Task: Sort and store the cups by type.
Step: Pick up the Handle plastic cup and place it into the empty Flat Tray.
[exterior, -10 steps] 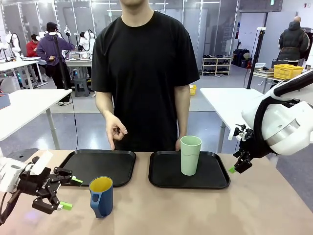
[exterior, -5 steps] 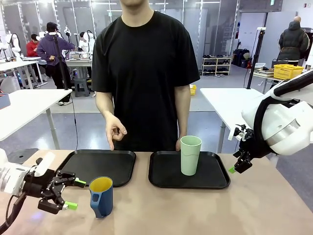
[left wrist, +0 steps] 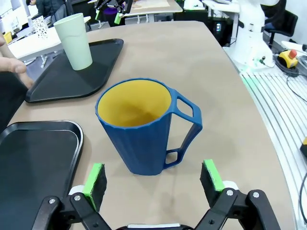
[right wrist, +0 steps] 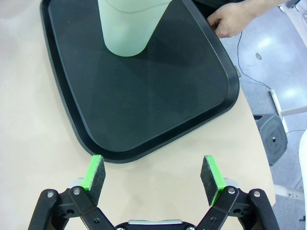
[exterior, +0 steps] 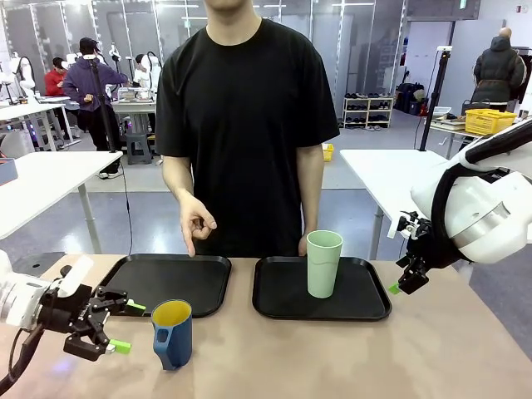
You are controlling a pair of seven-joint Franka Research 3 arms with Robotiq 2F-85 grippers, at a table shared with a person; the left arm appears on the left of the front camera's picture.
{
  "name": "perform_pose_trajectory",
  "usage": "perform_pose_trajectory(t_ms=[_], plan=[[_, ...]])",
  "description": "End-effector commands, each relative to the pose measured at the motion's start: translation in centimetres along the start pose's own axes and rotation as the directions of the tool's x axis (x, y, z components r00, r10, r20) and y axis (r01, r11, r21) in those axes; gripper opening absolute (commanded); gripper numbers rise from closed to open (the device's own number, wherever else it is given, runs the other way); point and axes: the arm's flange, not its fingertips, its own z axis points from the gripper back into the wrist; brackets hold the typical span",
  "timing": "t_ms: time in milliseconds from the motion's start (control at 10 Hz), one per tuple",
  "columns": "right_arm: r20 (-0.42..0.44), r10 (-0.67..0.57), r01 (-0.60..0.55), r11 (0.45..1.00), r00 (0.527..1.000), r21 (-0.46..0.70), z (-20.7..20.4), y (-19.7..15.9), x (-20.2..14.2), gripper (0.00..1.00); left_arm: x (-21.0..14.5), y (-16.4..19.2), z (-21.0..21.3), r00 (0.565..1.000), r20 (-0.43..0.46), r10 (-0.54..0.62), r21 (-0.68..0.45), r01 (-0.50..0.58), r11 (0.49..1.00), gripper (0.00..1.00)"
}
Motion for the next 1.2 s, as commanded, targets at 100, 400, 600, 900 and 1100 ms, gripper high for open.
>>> perform_pose_trajectory(t_ms=[100, 400, 600, 900, 1100], plan=[[0.012, -0.005, 0.005, 1.0, 1.0, -0.007, -0.1, -0.2, 0.1, 1.0, -2.2, 1.9, -1.4, 0.998, 0.052, 0.025, -0.061, -0.022, 0.998, 1.0], [0.012, -0.005, 0.005, 1.0, 1.0, -0.007, -0.1, -0.2, 0.1, 1.0, -3.1, 2.6, -2.6, 0.993, 0.109, 0.041, -0.079, -0.032, 0.996, 1.0], [0.012, -0.005, 0.005, 1.0, 1.0, -0.007, -0.1, -0.2, 0.1, 1.0, -3.3, 2.8, -3.5, 0.989, 0.139, 0.047, -0.087, -0.035, 0.996, 1.0], [0.012, -0.005, 0.005, 1.0, 1.0, -0.007, -0.1, -0.2, 0.1, 1.0, -3.1, 2.8, -4.7, 0.985, 0.163, 0.052, -0.104, -0.035, 0.994, 1.0], [0.012, -0.005, 0.005, 1.0, 1.0, -0.007, -0.1, -0.2, 0.1, 1.0, -3.0, 2.9, -5.4, 0.984, 0.169, 0.051, -0.11, -0.032, 0.993, 1.0]])
